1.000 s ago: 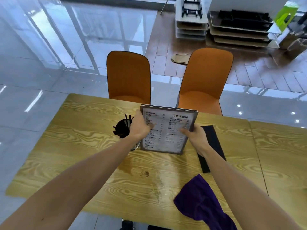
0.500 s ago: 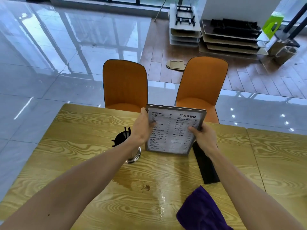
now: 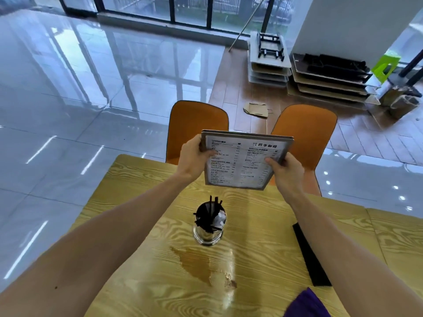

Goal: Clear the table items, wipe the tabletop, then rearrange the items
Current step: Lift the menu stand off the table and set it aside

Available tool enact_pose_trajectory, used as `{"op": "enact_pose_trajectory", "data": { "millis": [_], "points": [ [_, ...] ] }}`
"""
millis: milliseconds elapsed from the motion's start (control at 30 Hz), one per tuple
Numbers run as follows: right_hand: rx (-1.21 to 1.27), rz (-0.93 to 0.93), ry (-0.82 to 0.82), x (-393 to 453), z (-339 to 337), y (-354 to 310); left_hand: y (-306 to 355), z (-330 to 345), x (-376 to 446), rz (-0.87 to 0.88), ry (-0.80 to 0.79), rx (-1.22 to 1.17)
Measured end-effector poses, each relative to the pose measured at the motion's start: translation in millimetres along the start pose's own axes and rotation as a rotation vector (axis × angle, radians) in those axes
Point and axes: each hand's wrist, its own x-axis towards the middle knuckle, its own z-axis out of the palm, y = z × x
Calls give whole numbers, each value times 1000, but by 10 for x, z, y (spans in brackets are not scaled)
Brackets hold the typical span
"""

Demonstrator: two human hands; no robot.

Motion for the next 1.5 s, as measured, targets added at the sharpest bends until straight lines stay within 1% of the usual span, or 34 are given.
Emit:
{"op": "enact_pose_trajectory", "data": {
  "millis": [167,400,700,933,1133,1267,1400,1500],
  "points": [
    [17,-43,-110,0,778,-212,-354,-663,-87,-100,149,7],
    [-9,19,-289,-88,1859,-237,-970,-1451,-273,-222,249,73],
    [-54,45,-478,-234,2930,-292,-1713,-2113,-517,-393,343,63],
    [-85,-6,-571,-201,3568,-485,-2017,-2495,-535,-447,440,58],
    [-79,-20,-681,-78,4112,-741,-2198,-2785,-521,-479,556,67],
    [-99,-38,-725,-53,4415,-881,-2295,-2940,-543,-515,629,96],
    [-111,-62,-751,-93,4608,-1021,-2346,-3017,-593,-535,660,132],
    [-130,-47,-778,-101,4678,-1086,-2385,-3028,-595,-547,660,138]
  ]
}}
